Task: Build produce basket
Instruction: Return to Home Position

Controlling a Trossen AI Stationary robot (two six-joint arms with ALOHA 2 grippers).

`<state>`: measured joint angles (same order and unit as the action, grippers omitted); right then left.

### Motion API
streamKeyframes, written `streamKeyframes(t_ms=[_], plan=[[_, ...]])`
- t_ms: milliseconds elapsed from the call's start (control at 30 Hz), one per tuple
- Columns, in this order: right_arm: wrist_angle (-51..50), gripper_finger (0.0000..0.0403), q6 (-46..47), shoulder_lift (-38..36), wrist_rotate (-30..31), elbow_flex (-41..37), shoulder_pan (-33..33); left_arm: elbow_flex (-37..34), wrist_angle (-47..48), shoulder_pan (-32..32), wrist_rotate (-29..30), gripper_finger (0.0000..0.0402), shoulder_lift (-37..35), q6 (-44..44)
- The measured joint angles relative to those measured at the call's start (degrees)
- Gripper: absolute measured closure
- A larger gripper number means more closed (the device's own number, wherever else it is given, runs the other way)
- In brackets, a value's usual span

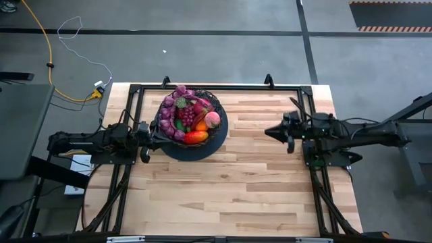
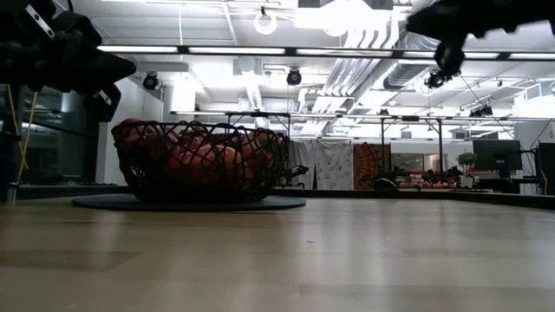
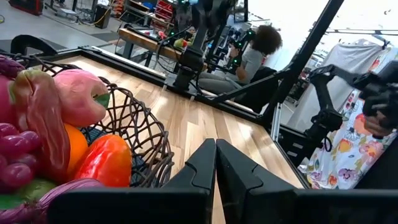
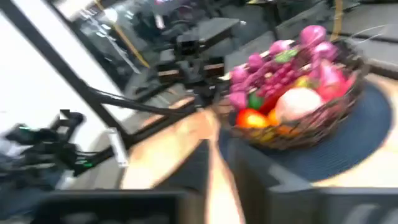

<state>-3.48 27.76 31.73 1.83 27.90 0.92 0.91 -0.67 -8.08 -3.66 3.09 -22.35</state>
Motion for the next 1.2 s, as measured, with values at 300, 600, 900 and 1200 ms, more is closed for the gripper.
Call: streamKeyframes(t_ms=[300, 600, 900, 1200], plan=[[15.4, 0.0394, 5.8, -17.0, -0.1, -19.4, -3.3, 0.0, 0.0, 0.0, 0.0, 0.0397, 0.0, 0.0], [16.2, 0.0401, 0.6, -28.0, 0.6, -26.8, -3.3, 0.0, 0.0, 0.0, 0.0, 0.0396, 0.0, 0.0], [4.9, 0.0402, -8.7, -30.3, 3.1, -27.3, -3.2, 0.1, -0.1, 0.0, 0.0, 0.0396, 0.0, 0.0], [4.8, 0.0402, -11.1, -28.9, 2.9, -27.3, -3.2, 0.1, -0.1, 0.0, 0.0, 0.0396, 0.0, 0.0]])
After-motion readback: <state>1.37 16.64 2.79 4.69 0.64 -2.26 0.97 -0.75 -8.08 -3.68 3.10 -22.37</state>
